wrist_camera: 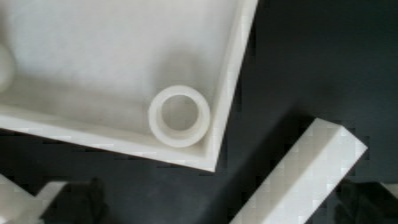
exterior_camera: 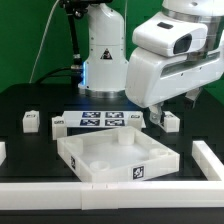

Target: Assemble one leg

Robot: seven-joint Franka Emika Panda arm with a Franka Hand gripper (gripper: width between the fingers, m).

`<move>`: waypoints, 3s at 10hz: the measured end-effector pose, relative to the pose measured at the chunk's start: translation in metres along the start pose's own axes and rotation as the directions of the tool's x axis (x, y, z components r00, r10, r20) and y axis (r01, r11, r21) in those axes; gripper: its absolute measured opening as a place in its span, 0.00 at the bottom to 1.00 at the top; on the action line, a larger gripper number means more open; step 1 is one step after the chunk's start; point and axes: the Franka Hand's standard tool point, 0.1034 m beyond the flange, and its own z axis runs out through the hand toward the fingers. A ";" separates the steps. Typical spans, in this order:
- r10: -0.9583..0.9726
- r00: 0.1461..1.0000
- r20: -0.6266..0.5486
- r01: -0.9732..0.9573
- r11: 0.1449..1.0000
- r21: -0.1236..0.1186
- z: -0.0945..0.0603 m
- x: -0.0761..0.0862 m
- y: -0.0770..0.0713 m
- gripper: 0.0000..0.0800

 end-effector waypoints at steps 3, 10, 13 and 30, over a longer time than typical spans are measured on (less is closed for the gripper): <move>0.000 1.000 0.000 0.000 1.000 0.000 0.000 0.000 0.000 0.81; -0.143 0.987 -0.069 0.140 0.989 -0.043 0.014 -0.026 -0.010 0.81; -0.329 0.938 -0.112 0.319 0.942 -0.101 0.029 -0.048 -0.003 0.81; -0.819 0.572 0.032 0.807 0.556 -0.202 0.062 -0.087 0.013 0.81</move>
Offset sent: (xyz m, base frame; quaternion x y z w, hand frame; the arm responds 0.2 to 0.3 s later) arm 0.0000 0.0000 0.0000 0.0000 0.0000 0.0000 1.0000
